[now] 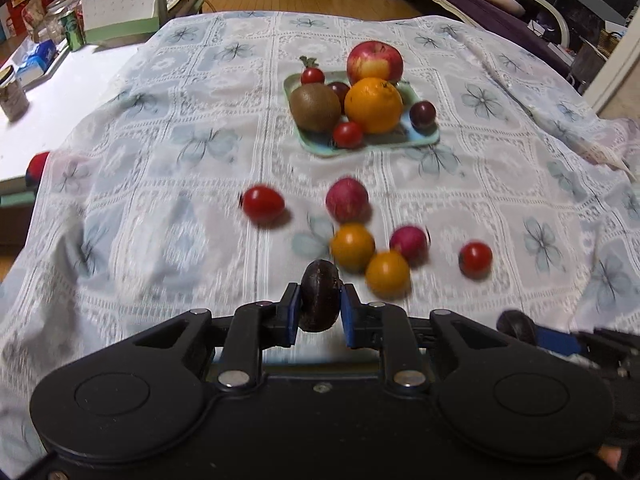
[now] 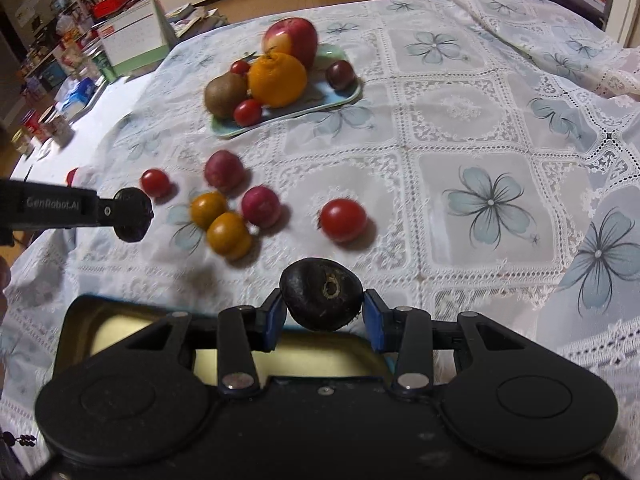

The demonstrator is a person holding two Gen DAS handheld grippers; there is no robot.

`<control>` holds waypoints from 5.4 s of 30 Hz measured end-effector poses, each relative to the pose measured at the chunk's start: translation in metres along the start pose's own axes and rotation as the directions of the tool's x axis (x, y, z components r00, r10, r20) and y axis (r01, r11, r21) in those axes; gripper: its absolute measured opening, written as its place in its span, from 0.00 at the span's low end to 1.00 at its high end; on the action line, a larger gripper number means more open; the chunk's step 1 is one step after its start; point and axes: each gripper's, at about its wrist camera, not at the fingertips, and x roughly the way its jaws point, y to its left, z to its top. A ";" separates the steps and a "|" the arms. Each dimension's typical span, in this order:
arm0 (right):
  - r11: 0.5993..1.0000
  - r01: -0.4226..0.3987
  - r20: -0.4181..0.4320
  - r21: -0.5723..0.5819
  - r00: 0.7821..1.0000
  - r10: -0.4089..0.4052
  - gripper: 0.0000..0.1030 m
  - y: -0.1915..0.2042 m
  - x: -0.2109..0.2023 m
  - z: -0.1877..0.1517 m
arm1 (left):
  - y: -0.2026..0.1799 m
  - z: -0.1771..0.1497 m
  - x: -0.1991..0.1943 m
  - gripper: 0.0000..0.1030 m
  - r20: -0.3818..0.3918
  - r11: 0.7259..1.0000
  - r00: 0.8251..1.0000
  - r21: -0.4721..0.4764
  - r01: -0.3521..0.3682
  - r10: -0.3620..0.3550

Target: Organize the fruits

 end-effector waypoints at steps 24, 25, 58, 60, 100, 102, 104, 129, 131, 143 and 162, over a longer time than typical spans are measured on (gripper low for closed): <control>0.994 -0.025 -0.087 -0.107 0.996 0.016 0.41 0.024 -0.013 -0.051 | 0.040 -0.107 -0.028 0.27 -0.033 0.994 0.999 -0.108 -0.031 0.028; 0.994 -0.021 -0.089 -0.107 0.996 0.012 0.41 0.025 -0.012 -0.052 | 0.042 -0.107 -0.028 0.27 -0.036 0.993 0.999 -0.111 -0.041 0.037; 0.989 -0.019 -0.104 -0.149 0.995 0.004 0.42 0.034 -0.009 -0.060 | 0.047 -0.115 -0.032 0.29 -0.048 0.987 0.996 -0.141 -0.082 0.076; 0.989 -0.020 -0.107 -0.148 0.994 0.004 0.42 0.034 -0.008 -0.061 | 0.046 -0.115 -0.032 0.29 -0.050 0.987 0.996 -0.139 -0.080 0.074; 0.987 -0.034 -0.136 -0.155 0.991 0.013 0.42 0.036 -0.006 -0.061 | 0.039 -0.110 -0.029 0.30 -0.073 0.992 0.995 -0.107 -0.073 0.065; 0.988 -0.039 -0.142 -0.148 0.990 0.017 0.42 0.034 -0.006 -0.060 | 0.038 -0.107 -0.029 0.30 -0.070 0.992 0.995 -0.098 -0.075 0.069; 0.989 -0.035 -0.143 -0.143 0.990 0.015 0.42 0.033 -0.006 -0.058 | 0.037 -0.103 -0.030 0.30 -0.067 0.993 0.995 -0.093 -0.078 0.072; 0.997 0.070 -0.089 0.031 0.994 -0.067 0.42 -0.019 0.023 0.041 | 0.030 -0.008 0.014 0.30 -0.055 0.997 0.995 0.001 -0.082 0.082; 0.997 0.070 -0.093 0.041 0.993 -0.066 0.42 -0.018 0.030 0.046 | 0.029 -0.001 0.018 0.30 -0.051 0.997 0.995 0.007 -0.081 0.082; 0.994 0.103 -0.102 0.028 0.990 -0.099 0.44 -0.007 0.064 0.062 | 0.032 0.053 0.041 0.31 -0.023 0.999 0.999 -0.043 -0.025 0.024; 0.988 0.153 -0.086 -0.021 0.984 -0.154 0.45 0.002 0.089 0.062 | 0.035 0.075 0.081 0.42 -0.004 0.990 0.990 -0.035 -0.140 0.139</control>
